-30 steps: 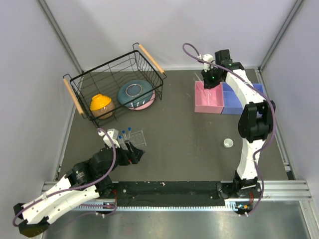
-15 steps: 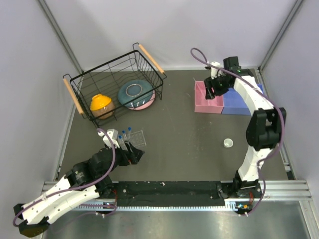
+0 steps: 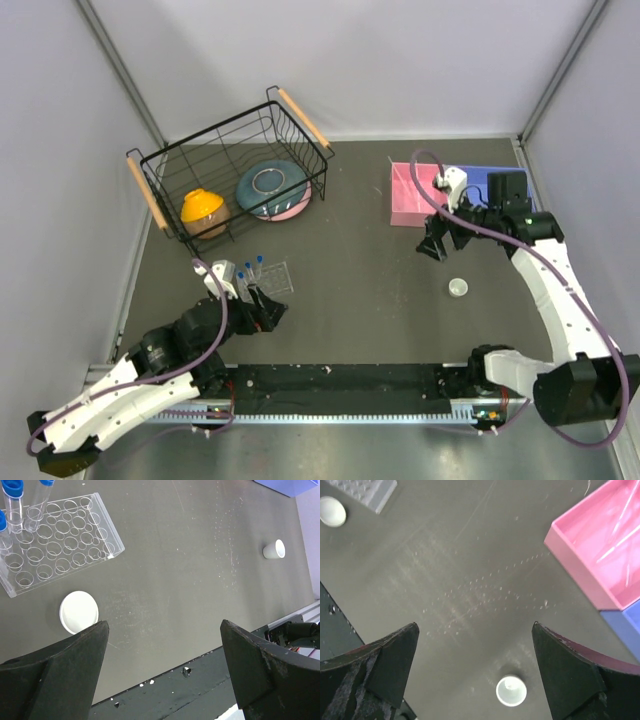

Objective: Organize the chemistry lab equipment

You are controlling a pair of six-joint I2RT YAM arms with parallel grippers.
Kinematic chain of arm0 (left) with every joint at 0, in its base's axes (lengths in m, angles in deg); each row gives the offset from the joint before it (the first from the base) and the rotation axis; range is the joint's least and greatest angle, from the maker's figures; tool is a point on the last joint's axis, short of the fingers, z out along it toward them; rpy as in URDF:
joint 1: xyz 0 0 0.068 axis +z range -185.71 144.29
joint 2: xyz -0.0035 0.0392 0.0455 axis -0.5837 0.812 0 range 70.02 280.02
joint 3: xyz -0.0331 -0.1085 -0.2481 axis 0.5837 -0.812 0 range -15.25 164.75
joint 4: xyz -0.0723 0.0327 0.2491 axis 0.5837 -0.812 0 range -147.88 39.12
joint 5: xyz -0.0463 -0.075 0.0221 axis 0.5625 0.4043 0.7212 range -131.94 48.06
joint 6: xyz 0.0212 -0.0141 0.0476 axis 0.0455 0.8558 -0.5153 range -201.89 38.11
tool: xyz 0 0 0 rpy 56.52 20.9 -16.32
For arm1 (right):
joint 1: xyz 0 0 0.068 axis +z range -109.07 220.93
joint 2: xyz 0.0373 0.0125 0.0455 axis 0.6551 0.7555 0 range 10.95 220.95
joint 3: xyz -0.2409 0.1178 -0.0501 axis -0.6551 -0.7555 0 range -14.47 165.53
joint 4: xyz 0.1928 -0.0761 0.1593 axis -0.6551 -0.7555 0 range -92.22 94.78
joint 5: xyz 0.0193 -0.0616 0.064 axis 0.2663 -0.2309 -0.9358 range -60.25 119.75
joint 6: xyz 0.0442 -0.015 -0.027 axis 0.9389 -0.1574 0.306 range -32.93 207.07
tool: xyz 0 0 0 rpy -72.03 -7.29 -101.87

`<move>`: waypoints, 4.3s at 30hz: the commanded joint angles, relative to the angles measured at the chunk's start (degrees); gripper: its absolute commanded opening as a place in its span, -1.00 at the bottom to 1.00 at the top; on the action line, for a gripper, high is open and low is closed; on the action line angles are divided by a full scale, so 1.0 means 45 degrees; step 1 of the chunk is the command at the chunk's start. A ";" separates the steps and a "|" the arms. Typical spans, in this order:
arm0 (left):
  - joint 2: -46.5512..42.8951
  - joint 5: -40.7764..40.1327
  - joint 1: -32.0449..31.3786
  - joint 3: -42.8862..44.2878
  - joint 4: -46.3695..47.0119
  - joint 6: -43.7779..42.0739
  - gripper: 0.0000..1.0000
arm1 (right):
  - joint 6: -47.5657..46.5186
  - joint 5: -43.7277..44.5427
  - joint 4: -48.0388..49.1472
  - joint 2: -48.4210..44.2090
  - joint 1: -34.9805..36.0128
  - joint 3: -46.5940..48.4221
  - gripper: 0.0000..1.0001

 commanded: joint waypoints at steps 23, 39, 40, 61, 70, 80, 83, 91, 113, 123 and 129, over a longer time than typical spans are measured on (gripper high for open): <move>0.0238 0.0312 -0.0019 0.0414 0.0277 -0.0125 0.98 | -0.3527 0.1135 -0.1702 0.0587 -0.4262 -0.2971 0.93; 0.0667 0.0370 0.0001 0.0434 0.0551 -0.0300 0.98 | -0.3743 0.1311 -0.1741 0.1701 -0.4556 -0.3245 0.51; 0.0667 0.0370 -0.0018 0.0434 0.0531 -0.0281 0.98 | -0.3762 0.1330 -0.1741 0.1701 -0.4556 -0.3245 0.50; 0.0511 0.0429 -0.0019 0.0356 0.0414 -0.0183 0.98 | -0.4016 0.1057 -0.1877 0.1838 -0.4673 -0.3518 0.27; 0.0511 0.0390 -0.0019 0.0356 0.0395 -0.0203 0.98 | -0.4172 0.0979 -0.1936 0.1877 -0.4673 -0.3635 0.16; 0.0570 0.0390 -0.0018 0.0414 0.0375 -0.0223 0.98 | -0.4290 0.1115 -0.1936 0.2130 -0.4673 -0.3558 0.09; 0.0550 0.0409 0.0001 0.0395 0.0394 -0.0164 0.98 | -0.4270 0.1193 -0.1878 0.2384 -0.4673 -0.3441 0.03; 0.0550 0.0390 -0.0018 0.0414 0.0336 -0.0203 0.98 | -0.3997 0.1525 -0.1254 0.3536 -0.4673 -0.3206 -0.23; 0.0823 0.0370 -0.0019 0.0473 0.0512 -0.0300 0.98 | -0.3957 0.1135 -0.1389 0.2464 -0.4673 -0.3694 -0.34; 0.0921 0.0429 -0.0019 0.0531 0.0590 -0.0320 0.98 | -0.4017 0.1426 -0.1605 0.1799 -0.4673 -0.3656 -0.32; 0.0765 0.0468 -0.0019 0.0454 0.0493 -0.0281 0.98 | -0.3451 0.2618 -0.0863 0.2656 -0.4673 -0.3499 -0.31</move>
